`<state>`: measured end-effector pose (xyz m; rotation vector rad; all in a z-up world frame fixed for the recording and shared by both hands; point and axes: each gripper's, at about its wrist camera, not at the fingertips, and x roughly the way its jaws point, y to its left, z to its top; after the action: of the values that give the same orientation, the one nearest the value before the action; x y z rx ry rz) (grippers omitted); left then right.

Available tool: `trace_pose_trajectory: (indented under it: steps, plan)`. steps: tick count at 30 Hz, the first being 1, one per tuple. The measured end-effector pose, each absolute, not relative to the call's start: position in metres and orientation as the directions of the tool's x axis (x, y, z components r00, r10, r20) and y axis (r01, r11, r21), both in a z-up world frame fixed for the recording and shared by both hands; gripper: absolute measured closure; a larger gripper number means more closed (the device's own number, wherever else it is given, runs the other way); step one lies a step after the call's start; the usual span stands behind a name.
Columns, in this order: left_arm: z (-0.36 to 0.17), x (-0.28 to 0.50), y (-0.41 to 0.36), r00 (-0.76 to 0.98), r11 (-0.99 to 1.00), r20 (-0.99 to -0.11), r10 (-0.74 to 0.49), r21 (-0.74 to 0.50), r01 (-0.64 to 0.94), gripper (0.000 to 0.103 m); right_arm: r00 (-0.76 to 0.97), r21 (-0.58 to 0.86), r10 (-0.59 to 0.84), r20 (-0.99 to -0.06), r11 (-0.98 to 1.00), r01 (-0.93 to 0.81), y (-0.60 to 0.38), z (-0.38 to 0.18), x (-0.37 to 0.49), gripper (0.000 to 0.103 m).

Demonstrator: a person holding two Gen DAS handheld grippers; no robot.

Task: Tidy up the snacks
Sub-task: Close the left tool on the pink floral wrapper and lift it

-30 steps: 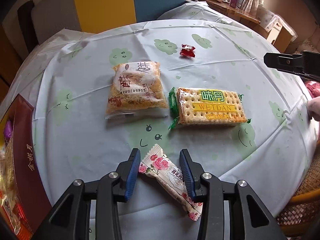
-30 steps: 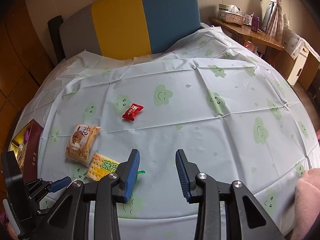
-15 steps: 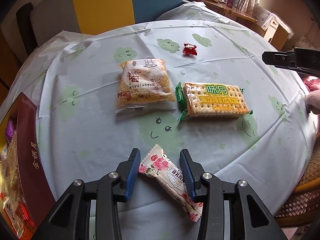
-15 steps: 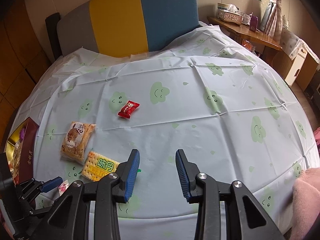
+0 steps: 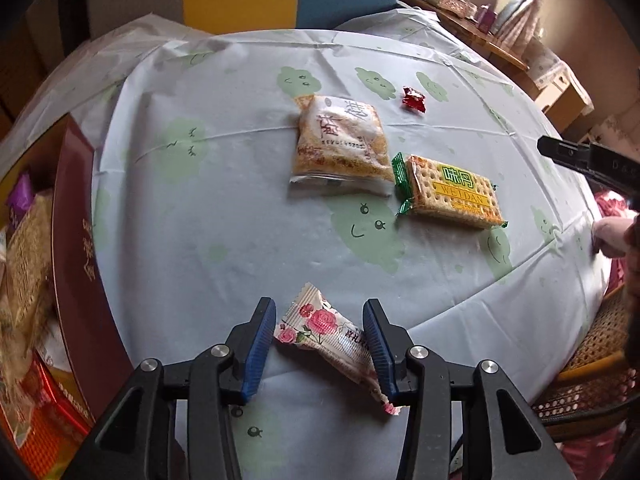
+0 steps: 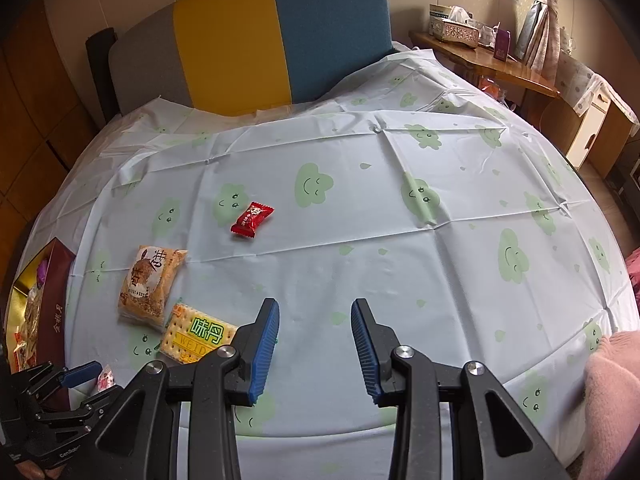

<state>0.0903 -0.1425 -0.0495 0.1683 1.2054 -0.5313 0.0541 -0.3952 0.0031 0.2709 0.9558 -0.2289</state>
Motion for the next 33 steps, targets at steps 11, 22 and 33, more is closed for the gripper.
trace_pose_trajectory:
  steps: [11,22,33]
  plan:
    - [-0.039,0.061,-0.123,0.270,0.912,-0.906,-0.325,-0.225,0.343,0.047,0.558,0.132,-0.066,-0.827,0.943,0.307,-0.395,0.003,0.054,0.065]
    - [-0.046,0.058,-0.152,0.326,0.886,-0.893,-0.311,-0.147,0.440,0.075,0.555,0.128,-0.069,-0.829,0.943,0.308,-0.393,0.003,0.053,0.065]
    - [-0.055,0.074,-0.153,0.312,0.860,-0.889,-0.336,-0.155,0.487,0.060,0.531,0.123,-0.059,-0.845,0.946,0.301,-0.391,-0.002,0.056,0.065]
